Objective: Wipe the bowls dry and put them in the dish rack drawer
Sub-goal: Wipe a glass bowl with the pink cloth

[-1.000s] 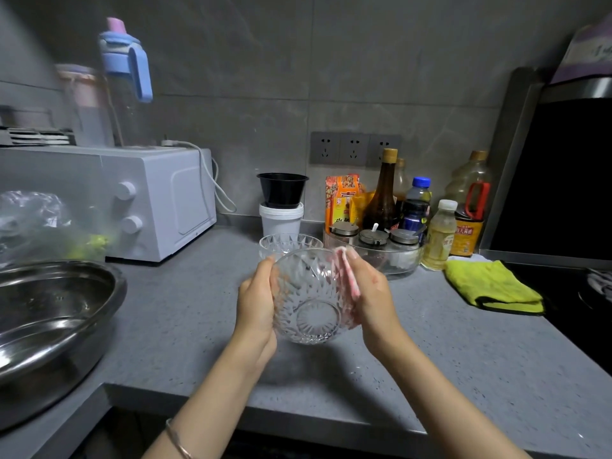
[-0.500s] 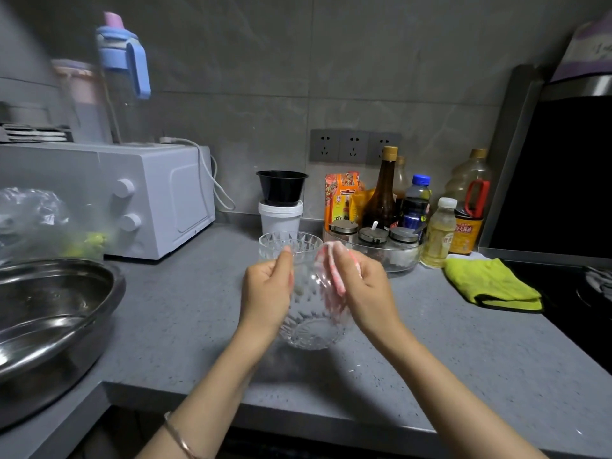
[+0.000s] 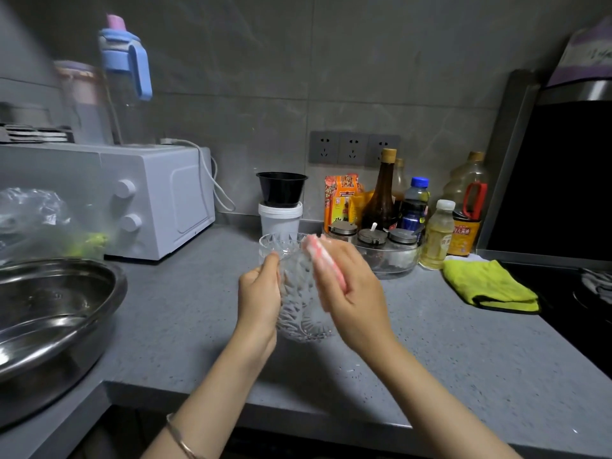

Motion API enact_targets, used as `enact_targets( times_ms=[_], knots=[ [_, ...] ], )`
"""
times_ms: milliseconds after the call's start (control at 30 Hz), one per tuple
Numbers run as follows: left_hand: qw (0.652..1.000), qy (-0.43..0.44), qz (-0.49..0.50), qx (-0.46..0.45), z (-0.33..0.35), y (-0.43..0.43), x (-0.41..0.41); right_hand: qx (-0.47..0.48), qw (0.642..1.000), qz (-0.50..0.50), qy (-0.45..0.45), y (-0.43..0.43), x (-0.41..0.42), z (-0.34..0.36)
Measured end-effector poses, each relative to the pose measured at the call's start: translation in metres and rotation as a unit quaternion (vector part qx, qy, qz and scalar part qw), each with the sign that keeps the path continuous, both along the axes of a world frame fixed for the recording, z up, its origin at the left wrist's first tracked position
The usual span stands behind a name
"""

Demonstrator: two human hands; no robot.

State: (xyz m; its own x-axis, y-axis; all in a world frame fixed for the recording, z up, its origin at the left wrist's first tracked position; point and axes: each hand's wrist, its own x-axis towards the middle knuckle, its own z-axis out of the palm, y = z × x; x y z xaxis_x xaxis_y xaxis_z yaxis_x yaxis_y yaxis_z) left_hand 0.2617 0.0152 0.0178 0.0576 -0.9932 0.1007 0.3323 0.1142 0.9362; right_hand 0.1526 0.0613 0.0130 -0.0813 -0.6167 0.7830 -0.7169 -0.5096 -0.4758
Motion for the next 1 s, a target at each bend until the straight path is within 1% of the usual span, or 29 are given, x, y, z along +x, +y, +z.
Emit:
enact_targets(
  times_ms=[67,100,167,200,233,267,333,367,433,500,533,600,667,700,767,800,867,900,933,1000],
  knots=[
    [0.999,0.046,-0.001,0.010,-0.001,0.002,0.000,0.042,0.987,0.061,-0.140,-0.001,0.000,0.005],
    [0.997,0.070,-0.004,0.016,-0.001,0.004,0.000,0.062,0.971,0.087,-0.214,-0.002,0.000,0.006],
    [0.995,0.095,-0.010,0.027,-0.002,0.006,0.001,0.113,0.926,0.118,-0.340,-0.003,-0.003,0.005],
    [0.995,0.094,-0.012,0.029,-0.003,0.006,0.002,0.138,0.907,0.119,-0.380,-0.003,-0.004,0.004],
    [0.996,0.084,-0.017,0.028,-0.005,0.005,0.004,0.163,0.897,0.110,-0.396,-0.002,-0.006,0.003],
    [0.997,0.063,-0.027,0.025,-0.007,0.003,0.006,0.186,0.894,0.095,-0.397,-0.001,-0.008,0.003],
    [0.999,-0.005,-0.046,0.015,-0.009,-0.002,0.009,0.212,0.903,0.065,-0.368,0.000,-0.013,0.008],
    [0.998,-0.042,-0.049,0.004,-0.008,-0.004,0.010,0.211,0.912,0.061,-0.346,-0.001,-0.016,0.011],
    [0.992,-0.106,-0.052,-0.046,-0.004,-0.005,0.010,0.192,0.943,0.068,-0.263,-0.001,-0.018,0.019],
    [0.977,-0.162,-0.062,-0.128,0.003,0.001,0.007,0.168,0.968,0.081,-0.170,0.000,-0.016,0.024],
    [0.967,-0.190,-0.057,-0.162,0.006,0.005,0.005,0.157,0.973,0.087,-0.146,0.001,-0.014,0.025],
    [0.957,-0.221,-0.031,-0.188,0.005,0.008,0.001,0.130,0.977,0.095,-0.138,0.004,-0.011,0.023],
    [0.966,-0.192,-0.014,-0.170,0.003,0.008,0.000,0.085,0.982,0.094,-0.141,0.005,-0.008,0.018],
    [0.977,-0.154,-0.009,-0.145,0.002,0.007,-0.001,0.062,0.983,0.089,-0.148,0.004,-0.008,0.013],
    [0.997,-0.045,-0.004,-0.059,0.002,0.005,-0.002,0.033,0.984,0.076,-0.158,0.005,-0.007,-0.002],
    [1.000,0.010,-0.003,-0.015,0.002,0.003,-0.002,0.020,0.987,0.068,-0.142,0.007,-0.006,-0.012],
    [0.996,0.086,-0.005,0.036,0.003,0.001,-0.003,-0.009,0.998,0.039,-0.051,0.012,-0.002,-0.030],
    [0.994,0.102,-0.008,0.048,0.004,0.001,-0.003,-0.023,1.000,0.018,0.011,0.014,0.000,-0.037],
    [0.993,0.104,-0.010,0.050,0.004,0.002,-0.004,-0.043,0.996,-0.010,0.080,0.016,0.002,-0.041],
    [0.995,0.094,-0.012,0.039,0.005,0.006,-0.006,-0.096,0.974,-0.064,0.197,0.012,0.002,-0.039]
  ],
)
